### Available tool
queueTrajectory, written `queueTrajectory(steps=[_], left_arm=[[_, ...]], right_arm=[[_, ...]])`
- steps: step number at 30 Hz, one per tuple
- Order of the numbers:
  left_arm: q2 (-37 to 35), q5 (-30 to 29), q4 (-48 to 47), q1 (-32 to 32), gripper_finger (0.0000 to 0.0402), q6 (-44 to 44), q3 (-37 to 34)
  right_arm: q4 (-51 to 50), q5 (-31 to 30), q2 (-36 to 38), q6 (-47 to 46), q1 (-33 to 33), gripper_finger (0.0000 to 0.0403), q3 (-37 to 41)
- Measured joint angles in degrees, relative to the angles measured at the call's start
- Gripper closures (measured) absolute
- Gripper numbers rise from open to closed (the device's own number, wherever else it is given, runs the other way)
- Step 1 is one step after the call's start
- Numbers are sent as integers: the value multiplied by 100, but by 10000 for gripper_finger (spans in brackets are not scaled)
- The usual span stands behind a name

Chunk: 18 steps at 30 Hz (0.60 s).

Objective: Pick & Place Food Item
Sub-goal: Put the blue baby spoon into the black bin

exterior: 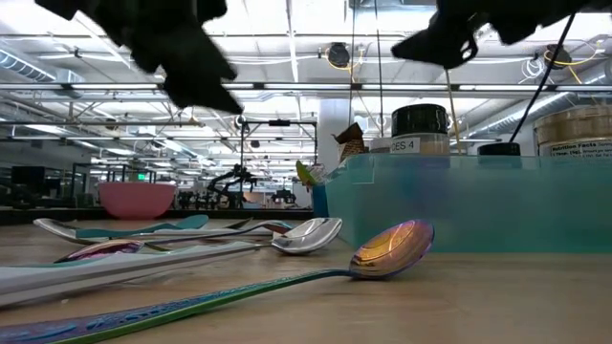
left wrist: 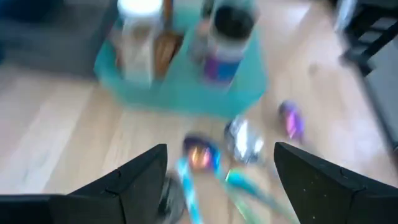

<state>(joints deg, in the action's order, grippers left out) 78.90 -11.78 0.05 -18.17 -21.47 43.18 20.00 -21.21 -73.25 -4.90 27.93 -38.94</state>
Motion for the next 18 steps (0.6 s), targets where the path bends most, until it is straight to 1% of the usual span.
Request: queueTrajectory(steps=[2,5,7,9,11,12,14,18], left_arm=[[0,-70,-581,25,105,-332,2],[2,-201,-1486,87,105,-1280,0],[1,-291,-2128,92,105,-2186,1],[80,-506,-2694,88,105,-3122,2],[230,-744,-3163,87,105,-3807,-8],[311,-778,-3238,111,105,-3973,-37],[461,-695,-3008,179,105,-4024,-100],[802,-110,-2178,354,105,-3745,-179]], right_arm=[[-2,-197,112,2,131,11,0],[-7,-461,214,4,326,10,0],[22,-535,246,24,400,10,0],[47,-598,251,114,456,10,0],[88,-600,249,136,477,10,0],[116,-602,251,153,478,10,0],[134,-602,251,153,474,10,0],[139,-602,250,154,472,10,0]])
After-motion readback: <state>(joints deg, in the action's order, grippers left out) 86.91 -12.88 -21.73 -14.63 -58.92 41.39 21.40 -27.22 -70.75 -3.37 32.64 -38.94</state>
